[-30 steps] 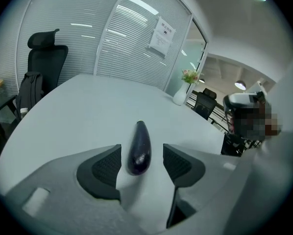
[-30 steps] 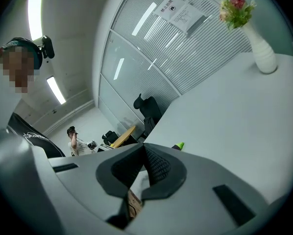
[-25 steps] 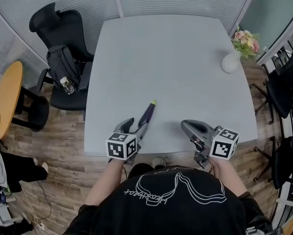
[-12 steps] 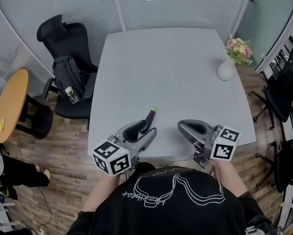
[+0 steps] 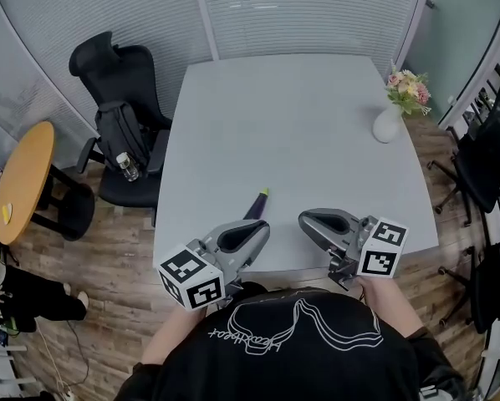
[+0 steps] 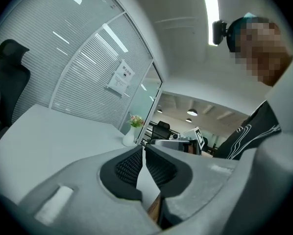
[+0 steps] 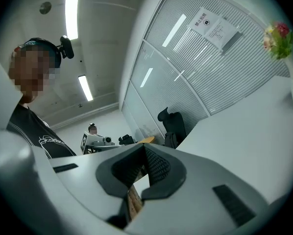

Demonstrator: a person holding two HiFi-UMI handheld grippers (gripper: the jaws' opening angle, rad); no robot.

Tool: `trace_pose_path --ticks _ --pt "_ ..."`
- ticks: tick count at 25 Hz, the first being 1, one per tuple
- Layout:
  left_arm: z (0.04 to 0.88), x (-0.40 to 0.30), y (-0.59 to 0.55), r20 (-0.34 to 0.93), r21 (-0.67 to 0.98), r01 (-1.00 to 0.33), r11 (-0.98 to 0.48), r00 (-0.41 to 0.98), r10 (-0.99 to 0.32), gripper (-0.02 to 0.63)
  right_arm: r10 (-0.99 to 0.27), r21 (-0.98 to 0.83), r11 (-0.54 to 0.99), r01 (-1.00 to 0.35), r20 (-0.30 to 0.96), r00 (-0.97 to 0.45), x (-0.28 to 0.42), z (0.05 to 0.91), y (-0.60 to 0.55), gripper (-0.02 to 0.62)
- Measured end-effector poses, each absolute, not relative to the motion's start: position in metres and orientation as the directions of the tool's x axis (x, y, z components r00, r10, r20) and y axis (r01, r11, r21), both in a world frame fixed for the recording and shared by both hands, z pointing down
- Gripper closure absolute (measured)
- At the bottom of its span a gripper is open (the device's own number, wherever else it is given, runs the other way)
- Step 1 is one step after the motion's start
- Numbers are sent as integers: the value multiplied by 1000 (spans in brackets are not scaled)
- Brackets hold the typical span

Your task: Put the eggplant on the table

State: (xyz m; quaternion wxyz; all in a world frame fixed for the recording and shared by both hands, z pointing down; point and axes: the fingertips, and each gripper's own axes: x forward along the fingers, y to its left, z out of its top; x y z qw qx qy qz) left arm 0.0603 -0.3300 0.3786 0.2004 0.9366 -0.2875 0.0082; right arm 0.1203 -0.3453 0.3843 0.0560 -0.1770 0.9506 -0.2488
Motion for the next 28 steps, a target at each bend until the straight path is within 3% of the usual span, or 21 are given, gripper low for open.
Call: trace_pose_path --ticks 28 --pt "388 69 -346 181 355 -578 -735 813 -553 584 -342 -471 824 -315 29 -939 121 400 -354 588"
